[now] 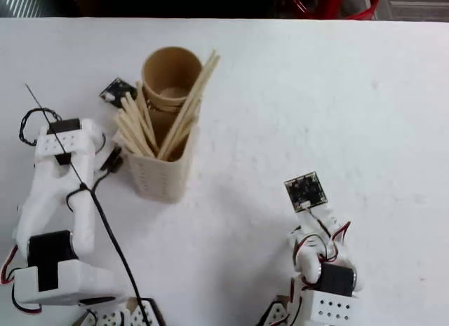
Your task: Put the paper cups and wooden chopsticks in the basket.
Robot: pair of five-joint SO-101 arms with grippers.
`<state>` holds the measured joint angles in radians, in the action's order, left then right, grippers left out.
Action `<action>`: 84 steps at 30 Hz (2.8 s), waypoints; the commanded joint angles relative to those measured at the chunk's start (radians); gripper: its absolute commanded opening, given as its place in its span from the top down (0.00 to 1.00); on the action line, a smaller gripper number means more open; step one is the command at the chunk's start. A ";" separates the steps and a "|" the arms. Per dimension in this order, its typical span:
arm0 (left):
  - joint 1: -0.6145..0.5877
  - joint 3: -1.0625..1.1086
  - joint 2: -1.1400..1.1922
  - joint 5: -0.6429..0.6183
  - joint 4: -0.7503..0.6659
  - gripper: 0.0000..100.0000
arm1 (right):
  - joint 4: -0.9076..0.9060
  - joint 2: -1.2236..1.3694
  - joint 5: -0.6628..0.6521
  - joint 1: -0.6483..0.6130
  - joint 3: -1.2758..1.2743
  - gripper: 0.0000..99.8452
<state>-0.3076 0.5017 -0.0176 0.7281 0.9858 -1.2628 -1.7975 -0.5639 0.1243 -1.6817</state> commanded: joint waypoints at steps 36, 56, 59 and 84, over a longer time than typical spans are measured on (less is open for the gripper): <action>0.015 -0.503 -0.593 -0.569 0.592 0.76 | 0.016 -0.007 -0.003 0.004 -0.009 0.98; 0.143 -0.534 -0.736 -0.638 0.595 0.70 | 0.016 -0.007 -0.003 0.004 -0.009 0.98; 0.140 -0.436 -0.731 -0.635 0.594 0.70 | 0.016 -0.007 -0.003 0.004 -0.009 0.98; 0.311 -0.078 -0.285 -0.652 0.311 0.98 | 0.016 -0.007 -0.003 0.004 -0.009 0.98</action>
<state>-0.0760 0.4143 -0.3920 0.0913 1.2820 -1.2628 -1.7975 -0.5639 0.1243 -1.6817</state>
